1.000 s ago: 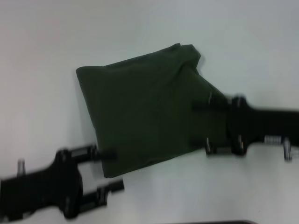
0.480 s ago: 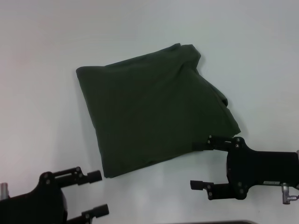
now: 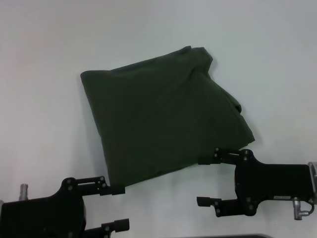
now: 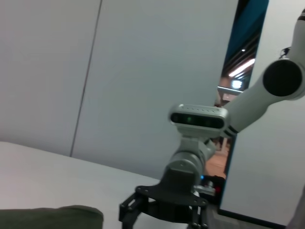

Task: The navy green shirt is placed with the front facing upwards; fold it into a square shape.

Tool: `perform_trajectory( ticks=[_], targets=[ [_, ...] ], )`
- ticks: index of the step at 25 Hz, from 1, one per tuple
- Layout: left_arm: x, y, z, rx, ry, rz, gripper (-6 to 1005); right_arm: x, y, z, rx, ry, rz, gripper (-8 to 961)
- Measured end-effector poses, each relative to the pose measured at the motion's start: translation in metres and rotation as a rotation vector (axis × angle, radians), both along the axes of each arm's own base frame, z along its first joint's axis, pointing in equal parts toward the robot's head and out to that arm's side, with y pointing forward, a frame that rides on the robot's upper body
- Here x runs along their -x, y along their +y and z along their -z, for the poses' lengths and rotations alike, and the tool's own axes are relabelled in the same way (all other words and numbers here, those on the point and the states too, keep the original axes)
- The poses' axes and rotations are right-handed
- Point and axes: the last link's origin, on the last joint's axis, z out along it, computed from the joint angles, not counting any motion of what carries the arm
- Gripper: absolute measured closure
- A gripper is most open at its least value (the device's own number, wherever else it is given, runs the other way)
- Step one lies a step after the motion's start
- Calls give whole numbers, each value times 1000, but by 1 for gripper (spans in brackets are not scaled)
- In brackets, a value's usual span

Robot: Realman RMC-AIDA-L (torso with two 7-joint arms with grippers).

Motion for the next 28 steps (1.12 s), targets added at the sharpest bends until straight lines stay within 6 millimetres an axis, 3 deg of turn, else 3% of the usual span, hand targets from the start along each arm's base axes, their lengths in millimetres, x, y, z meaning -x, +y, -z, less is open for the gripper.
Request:
perform_trajectory(
  ticks=[28],
  targets=[
    [2,10,-1,57,32,-75,411,2,1,2,-5,5,-15,120]
  ],
)
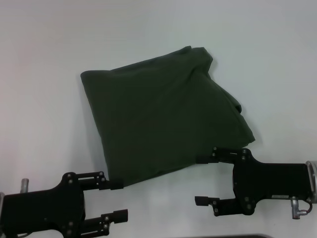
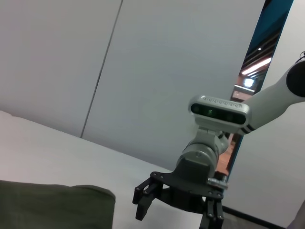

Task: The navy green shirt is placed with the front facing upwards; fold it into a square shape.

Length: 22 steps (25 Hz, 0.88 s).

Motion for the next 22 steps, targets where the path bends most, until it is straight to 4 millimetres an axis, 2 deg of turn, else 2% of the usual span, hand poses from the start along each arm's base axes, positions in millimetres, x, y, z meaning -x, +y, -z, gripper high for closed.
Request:
perform_trajectory(
  ticks=[8,22],
  targets=[
    [0,1,5,-17,12,3,412,0,1,0,-1,-2,1,120],
    [1,0,2,-14,12,1,413,0,0,2,5,0,4,120]
  ],
)
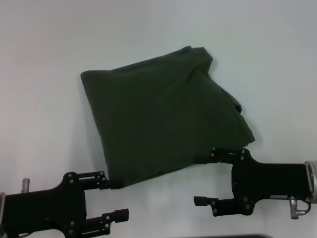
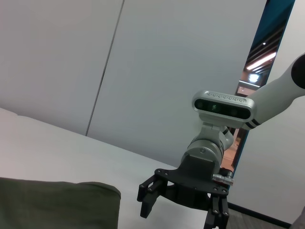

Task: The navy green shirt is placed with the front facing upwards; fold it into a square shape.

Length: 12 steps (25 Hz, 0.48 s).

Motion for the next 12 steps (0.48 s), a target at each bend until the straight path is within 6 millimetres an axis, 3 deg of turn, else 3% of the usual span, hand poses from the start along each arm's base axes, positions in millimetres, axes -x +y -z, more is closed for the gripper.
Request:
perform_trajectory(
  ticks=[12],
  targets=[
    [1,0,-1,1,2,-1,415,0,-1,0,3,1,1,120]
  ],
)
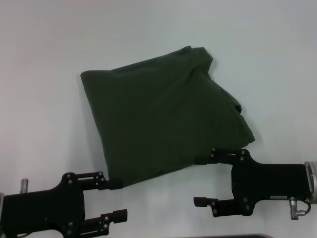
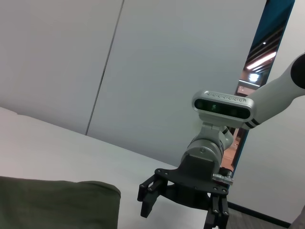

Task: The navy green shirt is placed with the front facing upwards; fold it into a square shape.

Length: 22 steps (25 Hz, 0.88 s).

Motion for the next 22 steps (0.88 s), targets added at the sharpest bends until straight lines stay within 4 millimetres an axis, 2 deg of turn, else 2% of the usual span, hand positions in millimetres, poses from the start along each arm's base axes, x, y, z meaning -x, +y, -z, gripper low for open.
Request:
perform_trajectory(
  ticks=[22],
  targets=[
    [0,0,0,-1,0,-2,415,0,0,0,3,1,4,121]
  ],
)
